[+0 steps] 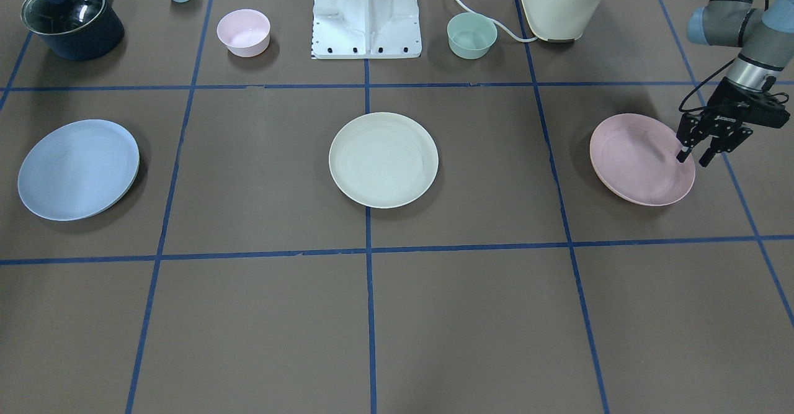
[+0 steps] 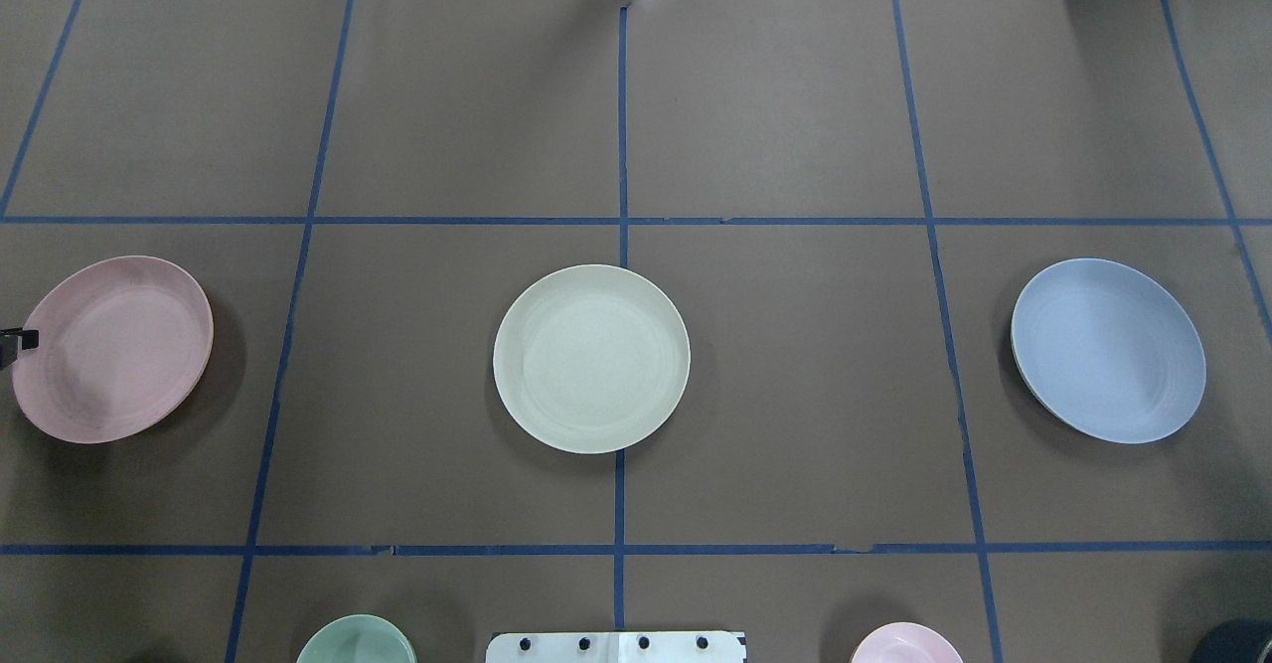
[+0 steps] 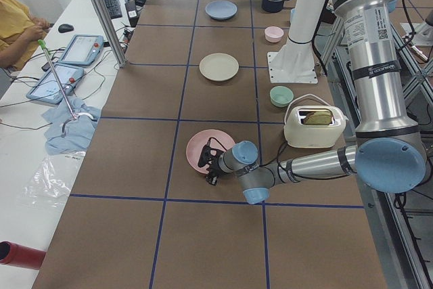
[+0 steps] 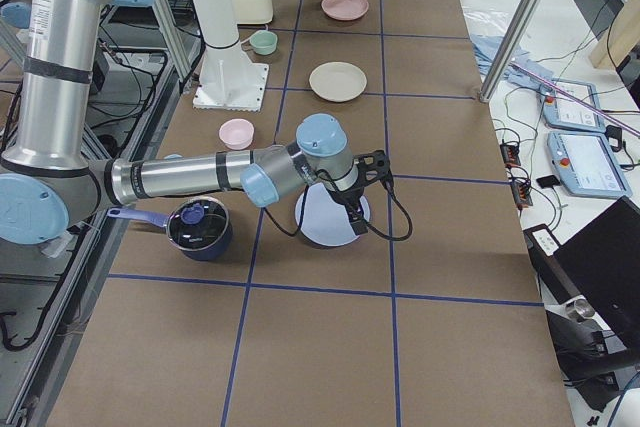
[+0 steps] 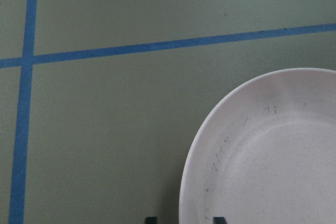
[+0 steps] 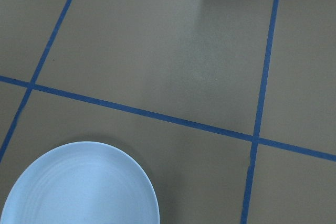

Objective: Stack three plates with pink and blue
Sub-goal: 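Grip the pink plate's rim with the left gripper and lift it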

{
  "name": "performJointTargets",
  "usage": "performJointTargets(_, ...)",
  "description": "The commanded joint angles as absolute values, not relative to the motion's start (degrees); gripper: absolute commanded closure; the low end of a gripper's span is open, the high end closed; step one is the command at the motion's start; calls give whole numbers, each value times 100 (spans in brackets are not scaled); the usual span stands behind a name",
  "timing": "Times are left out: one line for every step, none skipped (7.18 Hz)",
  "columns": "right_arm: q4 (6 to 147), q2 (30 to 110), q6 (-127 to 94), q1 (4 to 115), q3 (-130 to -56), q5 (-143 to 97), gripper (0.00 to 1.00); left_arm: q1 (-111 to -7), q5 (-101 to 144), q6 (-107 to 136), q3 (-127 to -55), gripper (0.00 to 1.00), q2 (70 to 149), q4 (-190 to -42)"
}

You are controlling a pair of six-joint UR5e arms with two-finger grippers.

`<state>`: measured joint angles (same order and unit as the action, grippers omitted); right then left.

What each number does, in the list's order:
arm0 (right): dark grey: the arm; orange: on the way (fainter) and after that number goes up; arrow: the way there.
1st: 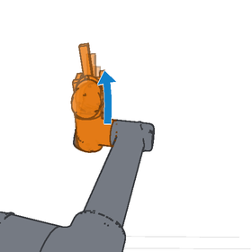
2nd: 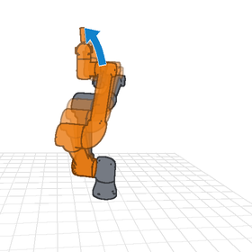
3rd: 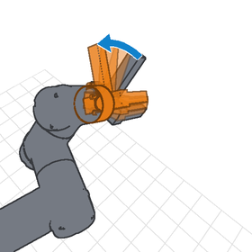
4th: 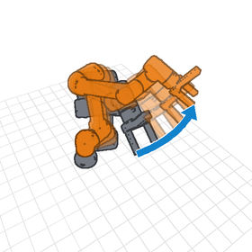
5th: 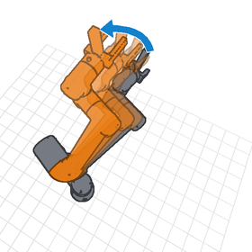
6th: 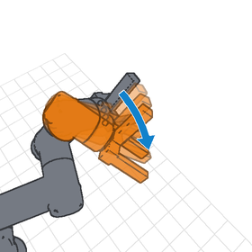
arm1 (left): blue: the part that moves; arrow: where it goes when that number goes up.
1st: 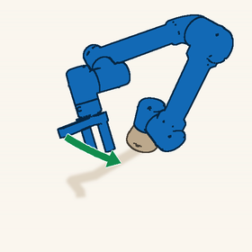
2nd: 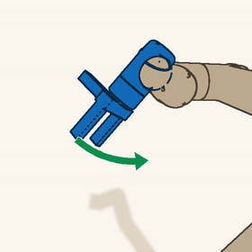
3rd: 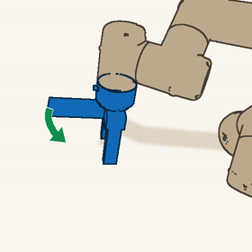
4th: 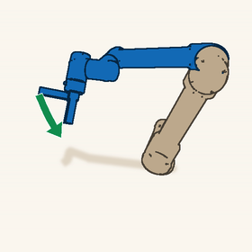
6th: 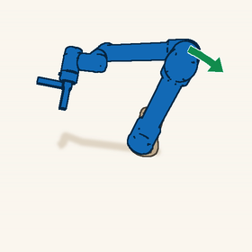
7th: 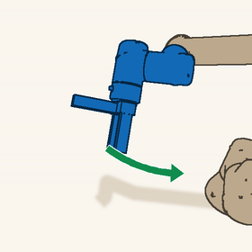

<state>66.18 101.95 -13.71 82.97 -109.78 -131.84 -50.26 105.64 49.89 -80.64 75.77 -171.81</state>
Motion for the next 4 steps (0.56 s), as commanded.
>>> performJointTargets(6618, 10195, -1371, 8297, -10978, -13184, 0, -5019, 10573, 4966, -8112, 100, 7576, -17209)
performJointTargets(6618, 10195, -1371, 8297, -10978, -13184, 0, -5036, 10669, 4948, -8304, 100, 7576, -17174)
performJointTargets(6618, 10213, -1371, 8297, -10978, -13184, 0, -5062, 11288, 4940, -8645, 100, 7576, -17078)
performJointTargets(6618, 10222, -1371, 8297, -10986, -13192, 0, -5193, 11668, 4939, -8996, 100, 7567, -16903)
